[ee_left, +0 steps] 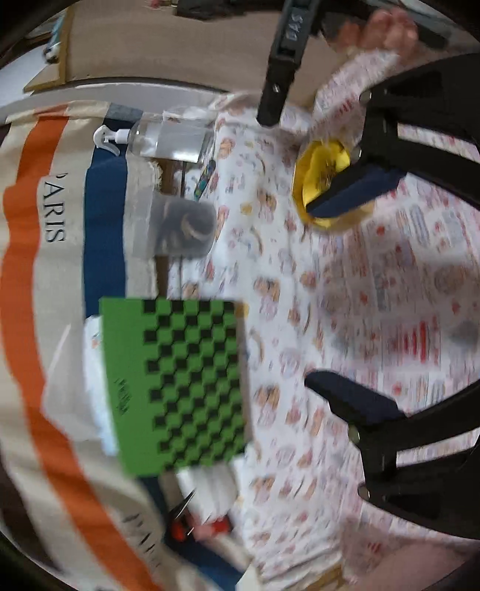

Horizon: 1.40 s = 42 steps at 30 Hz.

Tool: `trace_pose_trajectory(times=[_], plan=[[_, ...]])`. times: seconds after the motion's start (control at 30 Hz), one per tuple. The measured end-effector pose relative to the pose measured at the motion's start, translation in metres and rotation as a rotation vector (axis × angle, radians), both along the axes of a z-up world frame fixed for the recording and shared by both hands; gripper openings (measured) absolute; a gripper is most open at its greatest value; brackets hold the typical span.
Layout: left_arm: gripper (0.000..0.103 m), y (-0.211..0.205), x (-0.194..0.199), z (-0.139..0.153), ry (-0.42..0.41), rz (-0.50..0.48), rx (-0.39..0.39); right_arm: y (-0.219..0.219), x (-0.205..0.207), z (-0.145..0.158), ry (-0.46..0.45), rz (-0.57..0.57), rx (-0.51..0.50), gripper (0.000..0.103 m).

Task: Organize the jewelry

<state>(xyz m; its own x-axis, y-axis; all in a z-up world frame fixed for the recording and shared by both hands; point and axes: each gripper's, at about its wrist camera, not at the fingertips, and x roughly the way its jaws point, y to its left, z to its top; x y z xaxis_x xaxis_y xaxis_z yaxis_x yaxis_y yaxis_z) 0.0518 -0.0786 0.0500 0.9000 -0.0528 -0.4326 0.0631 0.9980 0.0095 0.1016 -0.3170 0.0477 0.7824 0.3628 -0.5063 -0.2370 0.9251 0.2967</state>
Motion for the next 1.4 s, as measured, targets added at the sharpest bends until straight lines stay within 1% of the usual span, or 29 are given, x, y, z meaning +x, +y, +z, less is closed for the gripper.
trace_pose_trajectory(times=[0.03,0.07,0.1,0.13,0.23,0.3,0.37,0.47,0.6,0.67,0.7,0.73,0.77,0.83,0.87,0.9,0.97,1.0,1.03,1.1,1.13,1.2,1.3,1.4], plan=[[0.097,0.000,-0.005,0.001,-0.030,0.023,0.031,0.004,-0.004,0.000,-0.020,0.003,-0.017,0.080],[0.097,0.002,-0.009,0.001,-0.057,0.036,0.054,0.007,-0.008,0.000,-0.036,0.001,-0.027,0.084],[0.097,0.004,-0.013,0.001,-0.076,0.040,0.065,0.009,-0.010,-0.002,-0.045,-0.003,-0.033,0.086],[0.098,0.006,-0.015,0.001,-0.084,0.041,0.066,0.012,-0.013,-0.004,-0.060,-0.012,-0.048,0.088],[0.101,0.017,-0.022,0.000,-0.121,0.060,0.036,0.017,-0.023,-0.007,-0.113,-0.042,-0.098,0.103],[0.103,0.027,-0.029,-0.001,-0.169,0.078,0.009,0.014,-0.030,-0.011,-0.156,-0.092,-0.112,0.103],[0.103,0.033,-0.034,-0.005,-0.198,0.092,0.004,0.011,-0.033,-0.014,-0.165,-0.110,-0.109,0.103],[0.102,0.038,-0.034,-0.014,-0.200,0.073,-0.013,0.012,-0.034,-0.022,-0.169,-0.122,-0.117,0.103],[0.103,0.043,-0.033,-0.024,-0.203,0.022,-0.050,0.027,-0.038,-0.033,-0.206,-0.120,-0.197,0.103],[0.103,0.042,-0.033,-0.025,-0.220,0.049,-0.039,0.034,-0.043,-0.036,-0.225,-0.114,-0.212,0.103],[0.103,0.044,-0.033,-0.026,-0.224,0.070,-0.048,0.036,-0.046,-0.038,-0.231,-0.125,-0.213,0.103],[0.103,0.047,-0.033,-0.027,-0.218,0.081,-0.068,0.037,-0.049,-0.039,-0.240,-0.144,-0.216,0.103],[0.102,0.051,-0.032,-0.029,-0.207,0.090,-0.104,0.038,-0.055,-0.039,-0.271,-0.177,-0.212,0.103],[0.102,0.060,-0.030,-0.033,-0.190,0.116,-0.167,0.038,-0.063,-0.037,-0.318,-0.179,-0.195,0.103],[0.102,0.063,-0.030,-0.036,-0.185,0.143,-0.184,0.039,-0.065,-0.036,-0.331,-0.176,-0.200,0.103],[0.102,0.065,-0.029,-0.039,-0.182,0.161,-0.186,0.041,-0.067,-0.036,-0.347,-0.171,-0.211,0.103],[0.102,0.063,-0.027,-0.042,-0.174,0.169,-0.164,0.047,-0.071,-0.036,-0.379,-0.165,-0.245,0.103],[0.102,0.062,-0.026,-0.045,-0.172,0.175,-0.152,0.049,-0.071,-0.036,-0.378,-0.164,-0.254,0.103],[0.102,0.060,-0.025,-0.046,-0.170,0.180,-0.141,0.050,-0.071,-0.037,-0.370,-0.159,-0.257,0.103],[0.102,0.053,-0.023,-0.048,-0.158,0.161,-0.115,0.049,-0.070,-0.037,-0.353,-0.164,-0.243,0.103],[0.102,0.051,-0.025,-0.048,-0.163,0.161,-0.104,0.048,-0.068,-0.038,-0.339,-0.152,-0.225,0.103],[0.102,0.046,-0.027,-0.047,-0.176,0.176,-0.070,0.047,-0.066,-0.039,-0.321,-0.152,-0.222,0.103],[0.103,0.037,-0.023,-0.048,-0.149,0.187,-0.015,0.047,-0.066,-0.040,-0.319,-0.164,-0.230,0.103],[0.103,0.038,-0.021,-0.049,-0.141,0.163,-0.021,0.047,-0.067,-0.040,-0.321,-0.169,-0.228,0.103]])
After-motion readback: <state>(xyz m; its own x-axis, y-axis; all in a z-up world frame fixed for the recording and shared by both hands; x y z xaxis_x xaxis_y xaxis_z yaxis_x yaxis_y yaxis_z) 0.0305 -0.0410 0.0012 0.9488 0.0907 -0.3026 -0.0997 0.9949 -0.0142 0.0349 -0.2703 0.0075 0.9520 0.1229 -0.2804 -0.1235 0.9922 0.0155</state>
